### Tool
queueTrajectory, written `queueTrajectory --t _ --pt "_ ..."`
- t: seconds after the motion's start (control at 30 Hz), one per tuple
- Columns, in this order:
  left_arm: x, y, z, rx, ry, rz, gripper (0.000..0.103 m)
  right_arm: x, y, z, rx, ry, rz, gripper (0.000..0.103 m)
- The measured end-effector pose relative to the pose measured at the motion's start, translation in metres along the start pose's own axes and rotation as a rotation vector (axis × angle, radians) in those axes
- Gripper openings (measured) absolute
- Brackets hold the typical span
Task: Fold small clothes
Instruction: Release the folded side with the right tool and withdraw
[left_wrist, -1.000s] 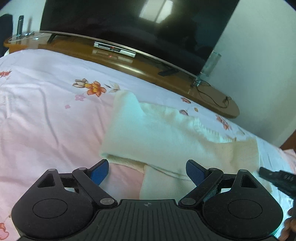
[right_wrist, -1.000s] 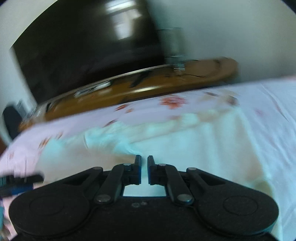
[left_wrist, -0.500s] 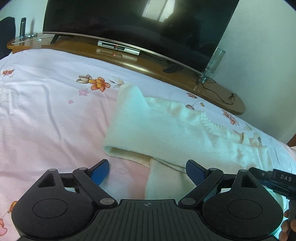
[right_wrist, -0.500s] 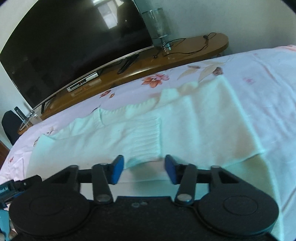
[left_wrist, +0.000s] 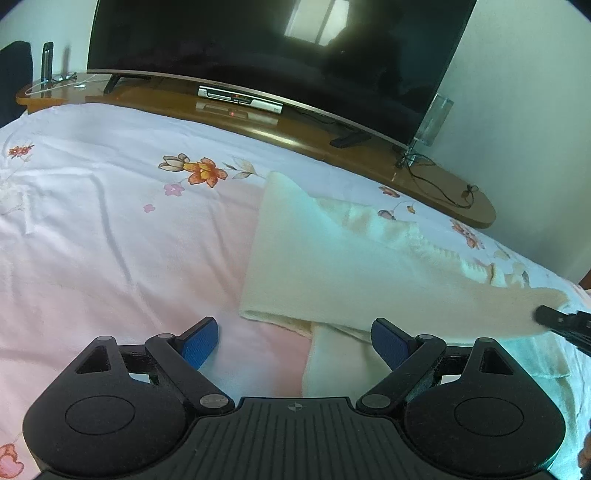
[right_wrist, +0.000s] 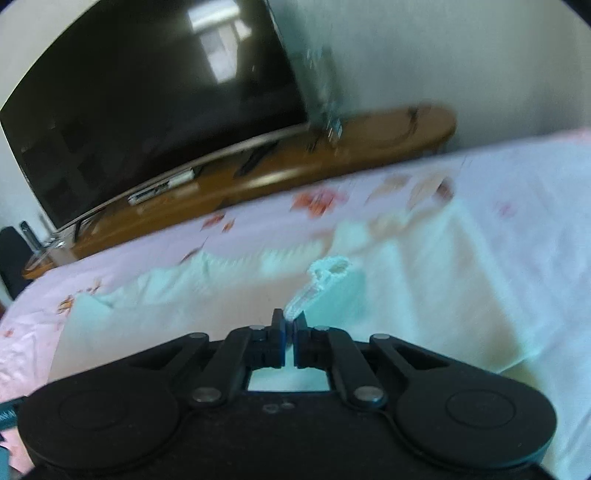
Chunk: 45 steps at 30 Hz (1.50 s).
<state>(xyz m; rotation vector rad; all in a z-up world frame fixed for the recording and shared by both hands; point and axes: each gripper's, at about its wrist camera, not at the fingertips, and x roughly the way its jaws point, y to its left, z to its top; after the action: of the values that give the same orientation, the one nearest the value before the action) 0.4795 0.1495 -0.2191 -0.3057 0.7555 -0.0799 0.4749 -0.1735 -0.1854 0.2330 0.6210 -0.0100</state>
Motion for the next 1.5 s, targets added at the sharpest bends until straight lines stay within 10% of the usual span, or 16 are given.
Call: queueTrajectory --t 0.9,1.5 --pt "0.004 -0.011 -0.004 0.076 -0.018 0.082 0.089 -0.026 -0.07 -0.005 -0.041 -0.013 -0.211 0.021" --pt "-0.002 -0.009 0.021 0.035 -0.073 0.083 0.089 -0.02 -0.053 0.002 -0.098 0.018 -0.169 0.021"
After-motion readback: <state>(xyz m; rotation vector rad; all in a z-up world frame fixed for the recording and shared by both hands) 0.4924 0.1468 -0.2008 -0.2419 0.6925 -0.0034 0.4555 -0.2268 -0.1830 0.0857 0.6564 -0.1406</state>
